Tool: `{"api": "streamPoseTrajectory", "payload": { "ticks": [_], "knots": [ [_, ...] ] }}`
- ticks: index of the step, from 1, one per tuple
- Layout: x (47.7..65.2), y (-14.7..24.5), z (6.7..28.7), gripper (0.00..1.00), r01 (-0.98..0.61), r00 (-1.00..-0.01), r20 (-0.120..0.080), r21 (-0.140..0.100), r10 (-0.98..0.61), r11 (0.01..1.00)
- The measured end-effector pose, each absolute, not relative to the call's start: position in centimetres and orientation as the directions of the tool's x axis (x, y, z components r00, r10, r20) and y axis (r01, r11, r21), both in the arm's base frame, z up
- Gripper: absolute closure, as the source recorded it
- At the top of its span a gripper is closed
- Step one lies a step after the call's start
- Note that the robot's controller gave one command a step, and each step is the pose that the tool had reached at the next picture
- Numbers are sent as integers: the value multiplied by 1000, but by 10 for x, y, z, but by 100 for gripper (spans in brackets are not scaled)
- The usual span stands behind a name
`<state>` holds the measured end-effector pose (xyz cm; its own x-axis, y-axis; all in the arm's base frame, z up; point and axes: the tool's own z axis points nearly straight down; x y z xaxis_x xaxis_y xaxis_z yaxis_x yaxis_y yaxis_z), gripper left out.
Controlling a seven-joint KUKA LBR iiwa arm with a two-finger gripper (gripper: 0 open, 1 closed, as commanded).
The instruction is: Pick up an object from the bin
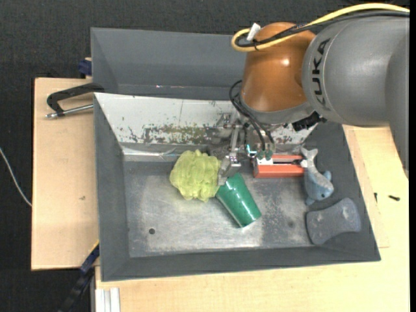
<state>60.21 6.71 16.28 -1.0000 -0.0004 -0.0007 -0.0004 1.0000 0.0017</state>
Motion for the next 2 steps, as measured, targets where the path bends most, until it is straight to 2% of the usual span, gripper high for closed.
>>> {"api": "streamPoseTrajectory", "payload": {
  "ticks": [1, 2],
  "knots": [
    [603, 67, 163, 100, 0, -1000, -2, 2, 0, 1000],
    [603, 67, 163, 100, 1, -1000, -2, 2, 1, 1000]
  ]
}}
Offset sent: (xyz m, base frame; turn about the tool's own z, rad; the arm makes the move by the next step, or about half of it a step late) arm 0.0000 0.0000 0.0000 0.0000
